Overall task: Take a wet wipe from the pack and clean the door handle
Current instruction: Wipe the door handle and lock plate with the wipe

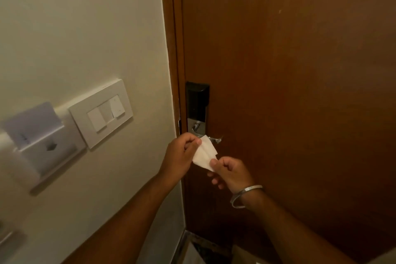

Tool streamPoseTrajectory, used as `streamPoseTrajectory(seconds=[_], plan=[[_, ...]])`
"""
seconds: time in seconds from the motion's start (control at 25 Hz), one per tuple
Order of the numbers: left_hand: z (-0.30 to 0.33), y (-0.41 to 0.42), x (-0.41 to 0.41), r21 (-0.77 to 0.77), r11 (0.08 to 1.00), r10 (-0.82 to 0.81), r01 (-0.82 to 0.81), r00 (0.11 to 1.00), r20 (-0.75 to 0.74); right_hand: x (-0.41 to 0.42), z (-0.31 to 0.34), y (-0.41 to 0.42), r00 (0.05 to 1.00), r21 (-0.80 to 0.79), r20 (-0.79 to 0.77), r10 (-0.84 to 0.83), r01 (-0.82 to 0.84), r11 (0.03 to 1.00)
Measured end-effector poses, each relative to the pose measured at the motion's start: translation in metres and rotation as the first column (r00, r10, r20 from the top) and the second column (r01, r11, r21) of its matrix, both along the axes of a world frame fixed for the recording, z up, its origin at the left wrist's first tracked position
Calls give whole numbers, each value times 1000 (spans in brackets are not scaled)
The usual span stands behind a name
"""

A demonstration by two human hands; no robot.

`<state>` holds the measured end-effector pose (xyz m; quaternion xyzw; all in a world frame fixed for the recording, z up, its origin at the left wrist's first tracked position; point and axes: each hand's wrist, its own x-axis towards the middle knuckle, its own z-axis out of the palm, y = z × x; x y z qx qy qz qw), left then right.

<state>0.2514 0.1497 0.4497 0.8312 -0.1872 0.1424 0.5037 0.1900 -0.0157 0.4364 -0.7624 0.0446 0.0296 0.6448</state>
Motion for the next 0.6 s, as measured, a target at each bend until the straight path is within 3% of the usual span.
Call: streamPoseTrajectory(seconds=[0.2, 0.28, 0.32, 0.4, 0.44, 0.52, 0.6], plan=[[-21, 7, 23, 11, 992, 129, -129, 991, 48, 19, -12, 9, 998, -34, -1, -58, 58, 998], [-27, 8, 29, -221, 964, 76, -148, 949, -306, 24, -16, 8, 996, -25, -7, -84, 84, 996], [-28, 8, 29, -397, 904, -78, -158, 852, -518, 26, -17, 8, 996, -19, -2, -87, 87, 996], [-35, 12, 28, -585, 790, -344, -183, 658, -670, 29, -21, 7, 996, -12, 7, -84, 84, 996], [-38, 16, 28, -582, 798, -375, -156, 628, -682, 29, -21, 6, 996, -8, 7, -83, 83, 996], [-40, 21, 28, -474, 878, -315, -71, 659, -683, 28, -25, 3, 996, -31, -1, -85, 85, 996], [-38, 23, 29, -385, 919, -184, -83, 775, -605, 25, -29, 1, 997, -88, -44, -64, 60, 994]])
